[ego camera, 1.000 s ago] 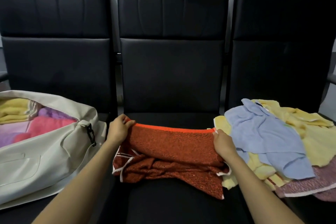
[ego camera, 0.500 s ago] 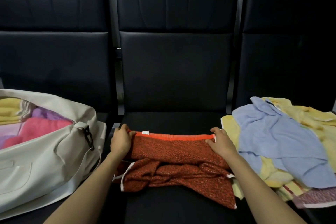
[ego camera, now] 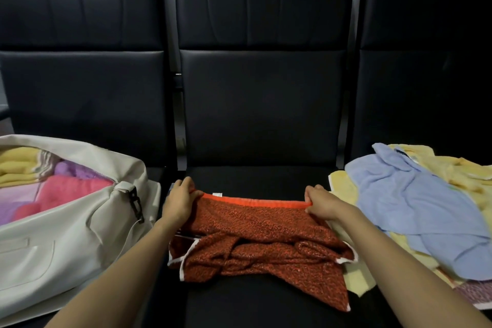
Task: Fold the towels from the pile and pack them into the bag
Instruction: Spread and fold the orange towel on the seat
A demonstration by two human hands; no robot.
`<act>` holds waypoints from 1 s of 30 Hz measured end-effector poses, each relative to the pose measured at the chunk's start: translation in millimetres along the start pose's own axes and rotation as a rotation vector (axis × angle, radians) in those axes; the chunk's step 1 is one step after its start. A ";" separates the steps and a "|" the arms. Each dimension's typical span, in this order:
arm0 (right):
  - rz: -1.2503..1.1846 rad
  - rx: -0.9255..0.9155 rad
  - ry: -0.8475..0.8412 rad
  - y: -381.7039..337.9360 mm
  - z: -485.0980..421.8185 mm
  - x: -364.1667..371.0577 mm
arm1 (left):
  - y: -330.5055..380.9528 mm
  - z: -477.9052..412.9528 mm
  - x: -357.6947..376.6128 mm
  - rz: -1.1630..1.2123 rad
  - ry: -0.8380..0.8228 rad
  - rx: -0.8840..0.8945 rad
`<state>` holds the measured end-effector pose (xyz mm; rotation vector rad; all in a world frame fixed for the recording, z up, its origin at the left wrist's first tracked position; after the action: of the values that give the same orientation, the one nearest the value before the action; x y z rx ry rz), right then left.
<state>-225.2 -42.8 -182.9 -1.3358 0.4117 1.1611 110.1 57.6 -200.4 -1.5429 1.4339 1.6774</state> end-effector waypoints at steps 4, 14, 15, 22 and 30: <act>-0.015 -0.019 0.026 5.6 -0.9 -2.0 | -2.5 -10.7 3.4 -0.008 -0.002 0.027; 0.086 0.003 -0.147 -6.9 -9.4 0.3 | -0.8 -33.8 -0.1 -0.257 -0.305 0.123; 0.130 0.005 -0.157 -9.9 -7.9 0.2 | 1.2 -32.4 -2.0 -0.295 -0.327 0.133; 0.183 -0.052 -0.098 -19.8 27.2 -13.5 | 15.8 -8.3 -31.0 -0.377 -0.269 0.174; 0.026 -0.274 0.362 -67.8 122.1 -110.3 | 67.7 29.7 -150.2 -0.058 0.121 0.165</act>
<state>-260.9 32.9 -25.8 -1.7953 0.5448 1.0219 80.8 105.7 -42.7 -1.6005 1.5318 1.4160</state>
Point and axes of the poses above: each hand's wrist, its own z-axis away from the middle knuckle, its own x-axis out of the palm, y = z × x, the point moved 2 cm from there along -z, towards the middle knuckle, and after that the axes turned 15 degrees about -z, right-handed, at the moved point
